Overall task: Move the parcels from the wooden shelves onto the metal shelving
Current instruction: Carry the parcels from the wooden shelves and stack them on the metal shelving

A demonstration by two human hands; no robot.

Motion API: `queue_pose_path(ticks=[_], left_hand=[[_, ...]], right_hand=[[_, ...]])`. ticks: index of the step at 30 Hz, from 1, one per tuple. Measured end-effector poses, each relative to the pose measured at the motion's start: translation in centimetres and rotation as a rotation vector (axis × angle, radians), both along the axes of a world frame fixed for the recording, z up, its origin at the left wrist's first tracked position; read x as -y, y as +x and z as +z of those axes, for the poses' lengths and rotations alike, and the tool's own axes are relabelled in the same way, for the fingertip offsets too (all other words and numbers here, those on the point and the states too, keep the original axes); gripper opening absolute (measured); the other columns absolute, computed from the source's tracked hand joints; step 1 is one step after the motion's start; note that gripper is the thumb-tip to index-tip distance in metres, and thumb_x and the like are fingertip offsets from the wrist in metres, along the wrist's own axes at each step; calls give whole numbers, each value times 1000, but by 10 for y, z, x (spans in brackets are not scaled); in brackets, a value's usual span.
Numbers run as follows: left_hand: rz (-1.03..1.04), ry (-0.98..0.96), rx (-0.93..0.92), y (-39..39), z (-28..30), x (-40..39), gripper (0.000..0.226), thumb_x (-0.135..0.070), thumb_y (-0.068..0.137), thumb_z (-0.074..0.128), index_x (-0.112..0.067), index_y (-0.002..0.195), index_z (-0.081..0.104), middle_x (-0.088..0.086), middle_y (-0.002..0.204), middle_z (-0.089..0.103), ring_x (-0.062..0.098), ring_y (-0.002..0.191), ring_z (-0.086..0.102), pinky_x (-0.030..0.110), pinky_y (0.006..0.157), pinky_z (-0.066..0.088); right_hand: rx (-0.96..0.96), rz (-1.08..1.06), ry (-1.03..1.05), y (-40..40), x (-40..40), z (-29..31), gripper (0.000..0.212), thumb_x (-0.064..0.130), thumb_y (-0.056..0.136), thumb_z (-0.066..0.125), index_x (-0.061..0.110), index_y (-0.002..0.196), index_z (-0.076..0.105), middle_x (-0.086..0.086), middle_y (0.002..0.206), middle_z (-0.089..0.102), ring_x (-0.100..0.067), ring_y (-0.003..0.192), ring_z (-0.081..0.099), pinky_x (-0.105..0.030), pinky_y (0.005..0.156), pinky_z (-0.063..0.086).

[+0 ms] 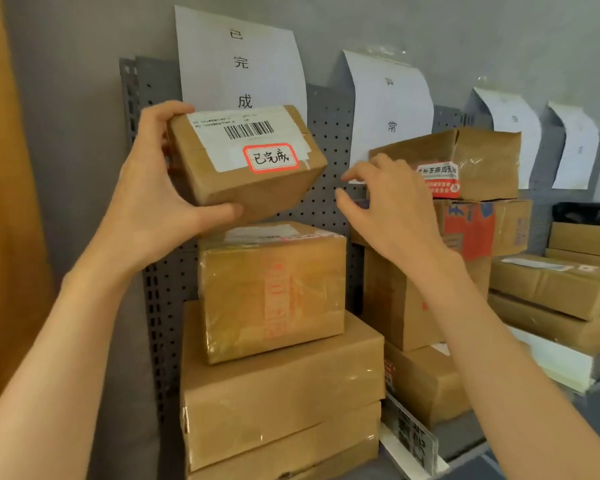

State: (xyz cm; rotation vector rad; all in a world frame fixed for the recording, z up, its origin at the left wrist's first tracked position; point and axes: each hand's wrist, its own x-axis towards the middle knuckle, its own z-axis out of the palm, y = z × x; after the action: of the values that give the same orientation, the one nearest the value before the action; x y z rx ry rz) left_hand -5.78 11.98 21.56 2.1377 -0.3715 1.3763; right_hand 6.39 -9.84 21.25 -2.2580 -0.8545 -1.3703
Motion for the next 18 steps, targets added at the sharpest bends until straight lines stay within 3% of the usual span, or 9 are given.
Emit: queue_pose_path(ticks=[3,9,11,18], left_hand=[[26,19,-56,17,14,-12,92,-13,59,89,-33,127,30,-28,117,44,-17,102,45,-2,79,37],[20,-109,-172,49,23,-33,94,-30,48,82,-34,127,33,-24,120,45,0,113,47,11,80,46],[32,-144,-185,58,24,-40,100,-36,42,84,-34,128,34,-24,118,45,-3,110,48,11,78,46],[85,-223,-340,98,22,-62,102,-18,58,88,-31,140,28,-12,128,42,6,115,45,10,77,39]], right_hand=[[-6,33,-9,23,-16,15,32,37,96,50,18,119,62,-4,113,58,-24,107,51,-33,84,33],[-54,107,-40,59,-47,32,34,38,95,50,18,120,62,-7,115,58,-26,109,51,-37,86,37],[-64,110,-62,70,-56,33,34,38,95,50,18,120,61,-7,117,59,-27,109,52,-37,86,37],[-122,106,-159,97,-70,30,35,38,96,48,18,123,60,-8,115,58,-28,110,51,-38,87,36]])
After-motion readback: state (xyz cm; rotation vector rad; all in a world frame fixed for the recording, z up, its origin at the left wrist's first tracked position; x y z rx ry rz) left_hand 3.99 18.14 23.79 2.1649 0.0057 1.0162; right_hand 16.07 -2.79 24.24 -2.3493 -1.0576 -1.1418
